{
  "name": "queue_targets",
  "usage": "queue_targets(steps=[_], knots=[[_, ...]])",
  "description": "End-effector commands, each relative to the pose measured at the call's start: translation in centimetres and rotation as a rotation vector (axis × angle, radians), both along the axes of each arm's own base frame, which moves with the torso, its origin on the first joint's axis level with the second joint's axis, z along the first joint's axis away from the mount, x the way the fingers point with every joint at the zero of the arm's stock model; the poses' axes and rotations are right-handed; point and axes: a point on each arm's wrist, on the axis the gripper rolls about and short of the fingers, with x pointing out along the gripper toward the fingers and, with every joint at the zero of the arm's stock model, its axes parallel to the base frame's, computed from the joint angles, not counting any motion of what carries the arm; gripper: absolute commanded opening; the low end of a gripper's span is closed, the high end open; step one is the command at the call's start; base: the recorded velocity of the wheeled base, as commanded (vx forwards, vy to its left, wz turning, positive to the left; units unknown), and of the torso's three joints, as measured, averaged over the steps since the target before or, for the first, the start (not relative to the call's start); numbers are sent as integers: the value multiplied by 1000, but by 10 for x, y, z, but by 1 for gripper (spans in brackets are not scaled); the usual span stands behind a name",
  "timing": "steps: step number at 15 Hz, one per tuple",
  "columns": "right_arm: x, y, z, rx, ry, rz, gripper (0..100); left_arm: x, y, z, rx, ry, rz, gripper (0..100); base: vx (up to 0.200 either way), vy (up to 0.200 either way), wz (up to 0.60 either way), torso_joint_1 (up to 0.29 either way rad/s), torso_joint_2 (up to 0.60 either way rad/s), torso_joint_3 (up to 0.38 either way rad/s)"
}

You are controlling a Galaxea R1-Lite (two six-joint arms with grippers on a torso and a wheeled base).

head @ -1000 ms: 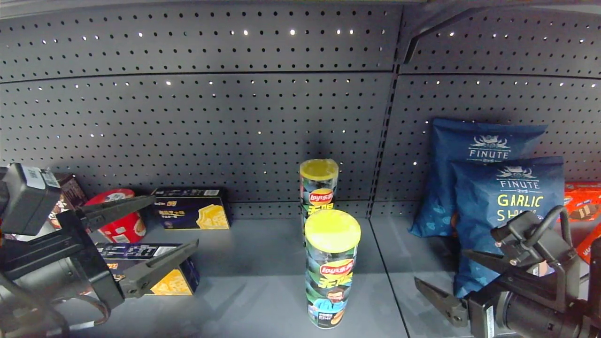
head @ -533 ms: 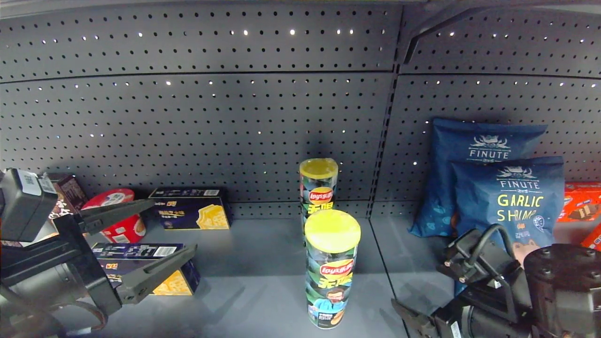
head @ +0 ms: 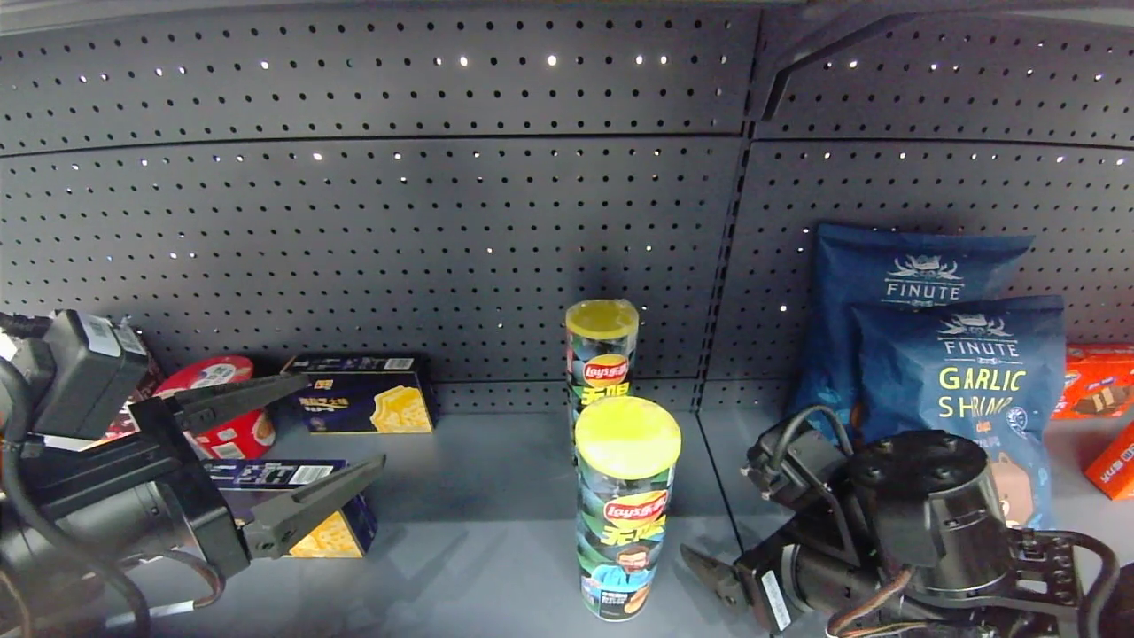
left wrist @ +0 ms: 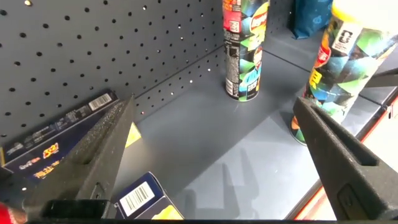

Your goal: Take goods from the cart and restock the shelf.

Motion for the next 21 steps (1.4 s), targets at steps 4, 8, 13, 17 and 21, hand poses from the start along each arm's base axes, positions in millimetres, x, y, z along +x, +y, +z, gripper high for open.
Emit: queue_targets(steps=[4,8,13,17,21], knots=[[10,13,-11,-20,27,19,100,3,0,-3,2,19,2,100,0,0,0,0,0,0],[12,21,-14,-21,27,33,100,5,0,-5,4,28,1,100,0,0,0,0,0,0],[13,25,-16,-21,25,41,100,3,0,-7,5,34,1,100,0,0,0,0,0,0],[2,9,-7,1,11,30,100,0,0,-12,9,49,-1,100,0,0,0,0,0,0],[-16,-28,16,68,-53,-22,100,-5,-3,-6,6,17,-10,100,0,0,0,0,0,0]])
